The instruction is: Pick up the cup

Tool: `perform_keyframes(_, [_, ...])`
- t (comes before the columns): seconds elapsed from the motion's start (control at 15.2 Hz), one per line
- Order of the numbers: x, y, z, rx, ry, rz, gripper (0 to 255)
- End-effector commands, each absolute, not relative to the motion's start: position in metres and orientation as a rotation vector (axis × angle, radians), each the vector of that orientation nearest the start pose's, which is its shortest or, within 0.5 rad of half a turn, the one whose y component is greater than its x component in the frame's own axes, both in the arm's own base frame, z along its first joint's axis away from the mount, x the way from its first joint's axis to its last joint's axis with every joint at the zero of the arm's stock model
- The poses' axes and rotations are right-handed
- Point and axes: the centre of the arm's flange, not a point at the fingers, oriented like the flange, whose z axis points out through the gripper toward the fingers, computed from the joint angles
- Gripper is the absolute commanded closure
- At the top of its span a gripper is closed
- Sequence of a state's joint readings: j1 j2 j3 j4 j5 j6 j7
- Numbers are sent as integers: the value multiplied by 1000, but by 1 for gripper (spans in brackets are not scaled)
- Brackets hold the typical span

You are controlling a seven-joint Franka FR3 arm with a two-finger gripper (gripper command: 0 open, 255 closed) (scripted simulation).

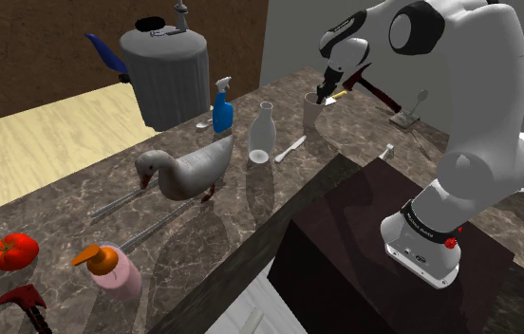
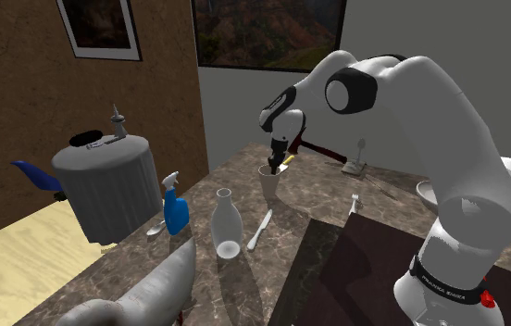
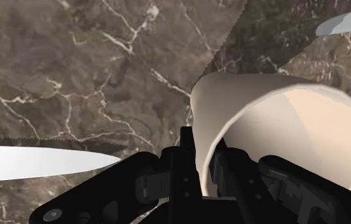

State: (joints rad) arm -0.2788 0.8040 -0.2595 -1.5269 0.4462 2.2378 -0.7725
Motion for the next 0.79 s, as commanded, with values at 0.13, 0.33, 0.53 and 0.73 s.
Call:
perform_keyframes(0.13, [623,-325,192,-2986,-26,-75,255])
perform_keyframes(0.33, [623,-325,208,-2986,-26,-75,255])
perform_keyframes(0.53, [623,-325,223,-2986,-26,-75,255])
perform_keyframes(0.73, [623,-325,239,-2986,-26,-75,255])
